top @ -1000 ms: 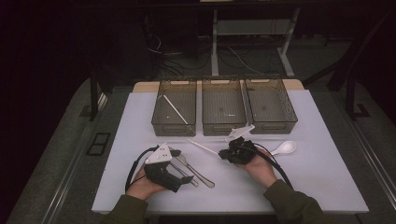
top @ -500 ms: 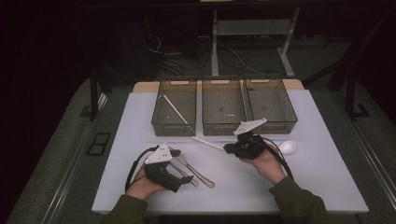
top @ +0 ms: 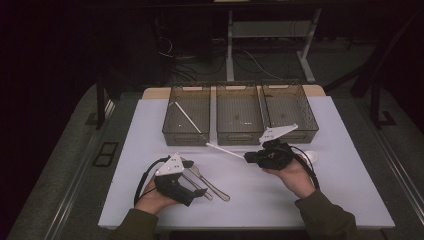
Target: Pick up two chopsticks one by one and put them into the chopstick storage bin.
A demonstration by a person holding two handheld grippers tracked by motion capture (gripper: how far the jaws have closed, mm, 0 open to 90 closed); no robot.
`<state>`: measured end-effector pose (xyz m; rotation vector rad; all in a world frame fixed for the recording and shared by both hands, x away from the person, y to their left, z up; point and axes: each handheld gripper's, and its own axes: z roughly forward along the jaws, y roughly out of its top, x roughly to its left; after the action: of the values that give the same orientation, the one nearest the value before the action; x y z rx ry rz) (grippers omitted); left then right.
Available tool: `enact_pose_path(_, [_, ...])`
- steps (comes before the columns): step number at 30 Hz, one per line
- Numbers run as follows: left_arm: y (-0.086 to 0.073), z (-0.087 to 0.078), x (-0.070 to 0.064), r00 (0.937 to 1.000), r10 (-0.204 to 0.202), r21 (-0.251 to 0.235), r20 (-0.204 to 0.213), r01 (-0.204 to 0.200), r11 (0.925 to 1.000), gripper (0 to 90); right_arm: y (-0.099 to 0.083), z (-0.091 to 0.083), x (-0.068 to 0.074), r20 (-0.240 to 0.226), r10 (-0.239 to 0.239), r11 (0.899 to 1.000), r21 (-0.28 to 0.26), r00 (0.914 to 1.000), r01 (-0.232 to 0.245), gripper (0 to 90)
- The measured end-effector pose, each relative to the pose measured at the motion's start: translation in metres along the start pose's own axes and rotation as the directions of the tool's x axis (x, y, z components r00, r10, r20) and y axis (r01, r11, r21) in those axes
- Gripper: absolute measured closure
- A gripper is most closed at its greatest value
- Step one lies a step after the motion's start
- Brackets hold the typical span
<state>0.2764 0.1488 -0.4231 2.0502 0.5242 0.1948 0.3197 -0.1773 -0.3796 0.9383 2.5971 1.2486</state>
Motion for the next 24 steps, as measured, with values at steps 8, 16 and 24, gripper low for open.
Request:
enact_pose_path(8, [0.000, 0.001, -0.001, 1.0000, -0.007, -0.003, -0.001, 0.007, 1.0000, 0.0, 0.004, -0.011, 0.000, 0.005, -0.005, 1.000, -0.030, 1.0000, 0.005, 85.1])
enact_pose_path(16, [0.000, 0.001, 0.000, 1.0000, -0.005, -0.003, -0.001, 0.005, 1.0000, 0.0, 0.014, -0.020, -0.003, 0.018, -0.005, 0.998, -0.063, 0.9998, 0.006, 85.2])
enact_pose_path(24, [0.001, 0.002, 0.000, 1.0000, -0.002, 0.000, 0.000, 0.002, 1.0000, 0.0, 0.030, -0.016, -0.010, 0.036, 0.015, 0.996, -0.086, 0.9992, -0.012, 85.1])
